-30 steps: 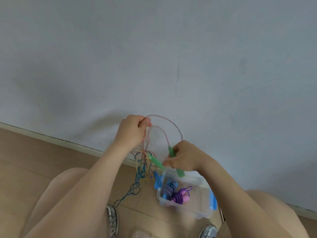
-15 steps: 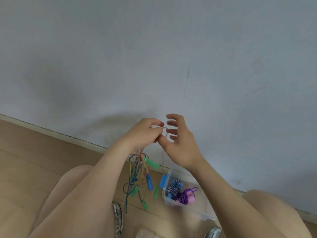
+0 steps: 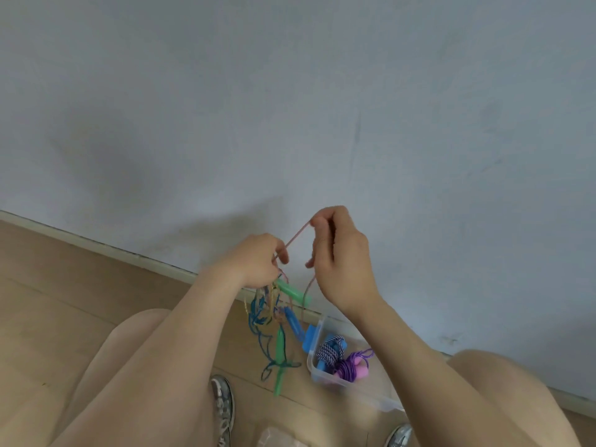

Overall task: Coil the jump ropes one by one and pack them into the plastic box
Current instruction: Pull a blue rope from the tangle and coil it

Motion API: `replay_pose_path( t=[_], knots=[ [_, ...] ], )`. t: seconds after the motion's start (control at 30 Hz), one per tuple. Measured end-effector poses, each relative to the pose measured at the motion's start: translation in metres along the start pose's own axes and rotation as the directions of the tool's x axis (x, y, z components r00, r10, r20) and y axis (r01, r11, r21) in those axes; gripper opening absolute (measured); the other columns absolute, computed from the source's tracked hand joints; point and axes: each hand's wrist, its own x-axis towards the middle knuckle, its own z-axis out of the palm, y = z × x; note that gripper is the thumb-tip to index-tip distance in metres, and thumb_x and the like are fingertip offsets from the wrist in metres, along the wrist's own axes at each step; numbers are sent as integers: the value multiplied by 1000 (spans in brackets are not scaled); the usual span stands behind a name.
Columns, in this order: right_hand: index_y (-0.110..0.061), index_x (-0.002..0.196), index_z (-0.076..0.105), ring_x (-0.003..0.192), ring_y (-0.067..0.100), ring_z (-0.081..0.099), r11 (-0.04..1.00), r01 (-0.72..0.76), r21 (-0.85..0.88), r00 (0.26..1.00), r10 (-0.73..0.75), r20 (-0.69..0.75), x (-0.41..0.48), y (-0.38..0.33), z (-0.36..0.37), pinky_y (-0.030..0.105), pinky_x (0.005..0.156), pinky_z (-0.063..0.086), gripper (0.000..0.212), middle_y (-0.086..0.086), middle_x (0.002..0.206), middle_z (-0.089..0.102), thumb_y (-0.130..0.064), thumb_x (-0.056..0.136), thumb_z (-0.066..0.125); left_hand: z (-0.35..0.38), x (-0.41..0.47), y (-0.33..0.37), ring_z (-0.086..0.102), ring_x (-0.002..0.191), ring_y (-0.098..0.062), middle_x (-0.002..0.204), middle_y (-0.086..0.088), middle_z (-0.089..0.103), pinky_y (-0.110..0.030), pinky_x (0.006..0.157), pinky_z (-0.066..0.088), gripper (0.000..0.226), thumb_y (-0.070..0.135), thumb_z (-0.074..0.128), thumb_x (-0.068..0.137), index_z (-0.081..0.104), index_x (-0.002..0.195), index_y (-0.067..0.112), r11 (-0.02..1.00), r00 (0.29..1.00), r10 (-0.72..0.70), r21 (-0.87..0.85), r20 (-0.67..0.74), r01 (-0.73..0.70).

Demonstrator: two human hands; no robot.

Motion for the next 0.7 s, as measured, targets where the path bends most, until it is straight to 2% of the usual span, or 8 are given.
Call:
replay_pose_path(
  t=[0.07,0.2,0.33,0.43,0.5,0.57,0.63,0.7],
  knots=[
    [-9,108,51,72,20,71,990,-13,143,995,27,-95,1,-7,-4,45,66,62,19,2,78,64,-18,114,36,1,2,-5,64,104,-16,109,9,73,-41,97,48,8,35,72,93,71,100,37,988,998,-52,145,-35,56],
    [-9,109,44,85,31,78,879,-90,469,962,199,-188,3,-17,-11,47,76,65,20,14,101,68,-18,116,27,1,3,-10,57,113,-18,120,12,67,-46,101,44,40,70,76,80,74,107,39,983,997,-76,172,21,71],
    [-11,109,41,82,41,78,737,-142,661,895,380,-232,4,-24,-16,46,76,65,22,23,94,67,-19,117,23,-1,-4,-9,62,111,-23,125,1,63,-35,91,51,55,57,81,85,66,127,26,985,985,-120,141,121,103],
    [-13,108,42,69,36,75,658,-192,728,811,524,-260,10,-26,-24,42,64,63,20,13,76,52,-16,114,23,-3,-1,-13,67,108,-28,118,-3,71,-36,91,54,37,45,79,90,73,119,22,966,980,-182,202,81,163],
    [-13,103,47,51,22,55,657,-313,685,751,613,-245,15,-19,-29,32,46,46,20,5,69,42,-15,110,29,-4,0,-14,68,95,-31,97,-4,74,-38,86,53,20,39,69,92,75,94,20,969,977,-208,141,34,202],
    [-15,95,56,52,16,37,702,-485,522,752,639,-160,17,-9,-31,27,47,30,20,2,66,44,-18,104,39,-6,1,-12,65,89,-31,85,-4,70,-43,88,47,19,31,56,88,70,83,19,965,967,-253,73,0,253],
    [-19,91,68,51,12,45,787,-593,170,799,601,5,16,1,-30,27,53,33,20,-1,67,64,-29,98,52,-9,-2,-8,63,89,-29,83,-3,68,-49,92,44,21,25,49,83,69,80,19,958,959,-282,34,-37,284],
    [-23,93,76,55,6,61,845,-495,-203,807,533,254,8,6,-28,27,58,46,24,-3,75,77,-40,95,60,-10,-1,-8,63,92,-29,89,-3,69,-49,91,43,25,26,46,78,71,84,22,954,951,-299,-9,-73,300]
  ],
)
